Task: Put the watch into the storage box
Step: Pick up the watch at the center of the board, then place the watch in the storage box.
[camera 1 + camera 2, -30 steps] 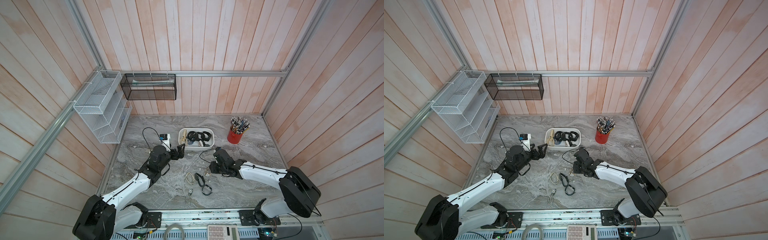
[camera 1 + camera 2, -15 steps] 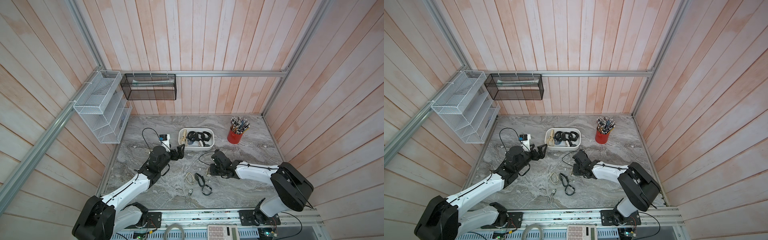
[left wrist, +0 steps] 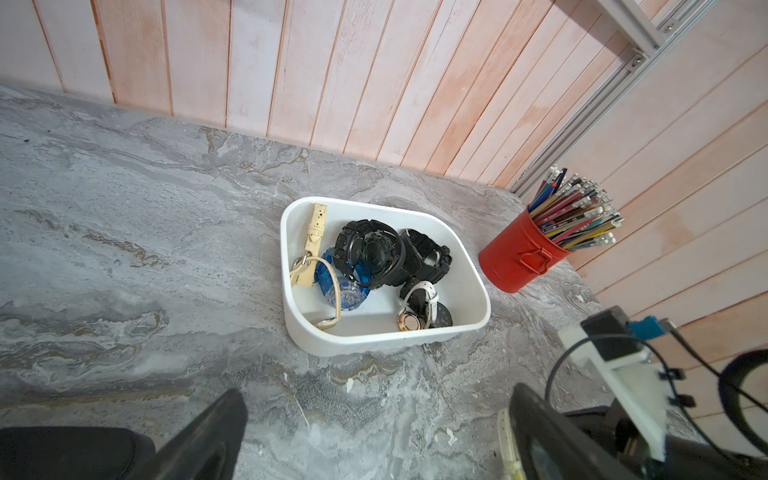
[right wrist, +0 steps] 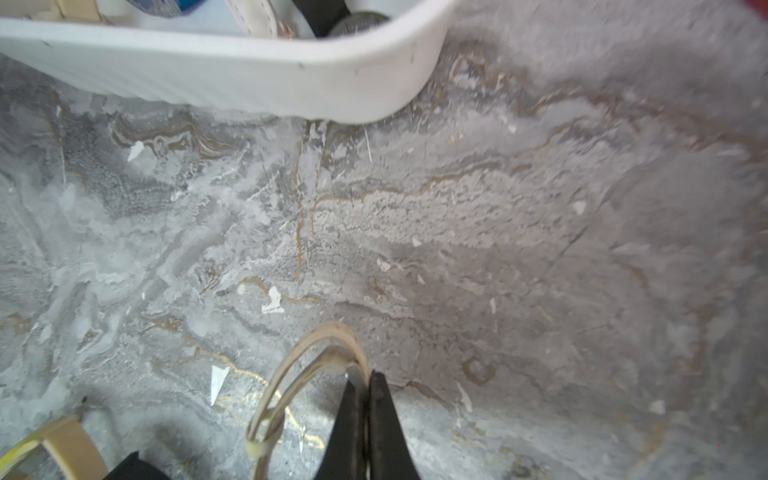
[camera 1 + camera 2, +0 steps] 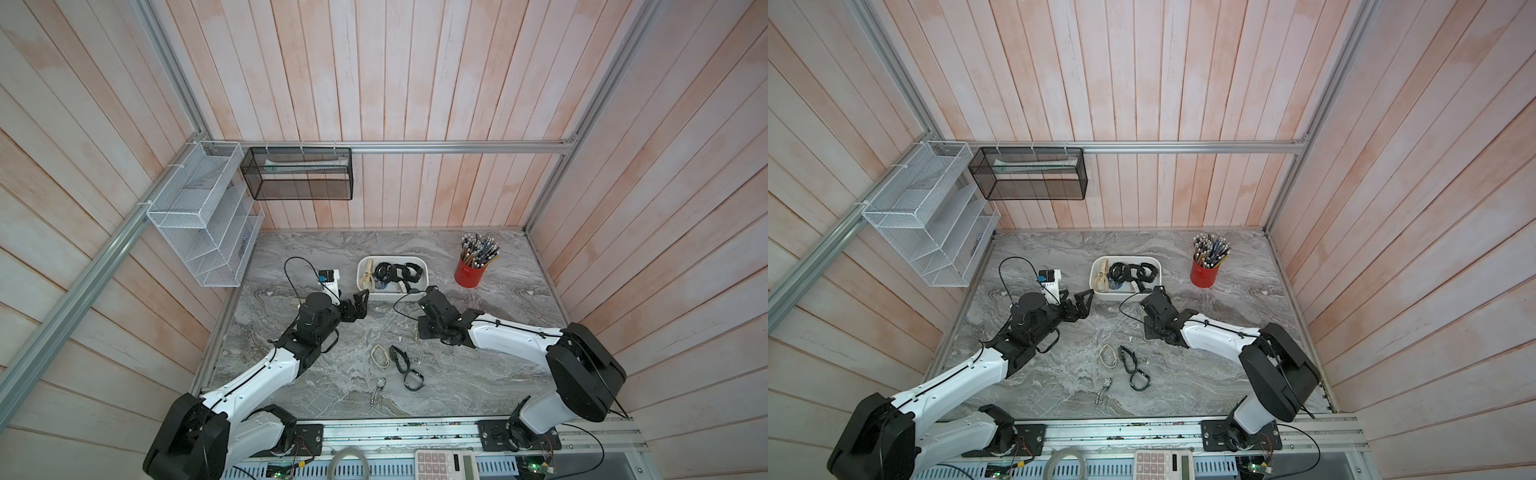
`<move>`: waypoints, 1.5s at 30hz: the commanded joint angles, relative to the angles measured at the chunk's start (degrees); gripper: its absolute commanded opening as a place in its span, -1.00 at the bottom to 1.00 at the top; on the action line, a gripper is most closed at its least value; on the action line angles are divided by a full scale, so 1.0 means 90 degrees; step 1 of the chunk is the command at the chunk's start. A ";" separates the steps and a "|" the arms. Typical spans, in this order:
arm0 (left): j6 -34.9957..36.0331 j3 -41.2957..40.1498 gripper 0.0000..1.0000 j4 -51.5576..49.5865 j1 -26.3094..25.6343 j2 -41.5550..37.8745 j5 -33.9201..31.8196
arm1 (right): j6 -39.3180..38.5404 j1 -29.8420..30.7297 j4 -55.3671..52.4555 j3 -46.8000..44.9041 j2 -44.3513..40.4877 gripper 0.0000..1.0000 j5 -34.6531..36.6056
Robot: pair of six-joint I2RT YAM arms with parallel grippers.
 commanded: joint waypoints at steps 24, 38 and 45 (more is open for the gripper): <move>-0.0459 -0.0556 0.99 -0.0895 0.0035 -0.0928 -0.0141 | -0.2131 -0.1601 0.1204 0.3560 0.2519 -1.00 -0.0264; -0.0657 -0.0788 0.99 -0.1121 0.0031 -0.1187 -0.0161 | -0.2241 -0.1631 0.1231 0.4127 0.3420 -1.00 -0.0371; -0.0620 -0.0733 0.99 -0.1117 0.0031 -0.1061 -0.0050 | -0.2212 -0.1643 0.1193 0.4094 0.3009 -0.04 -0.0343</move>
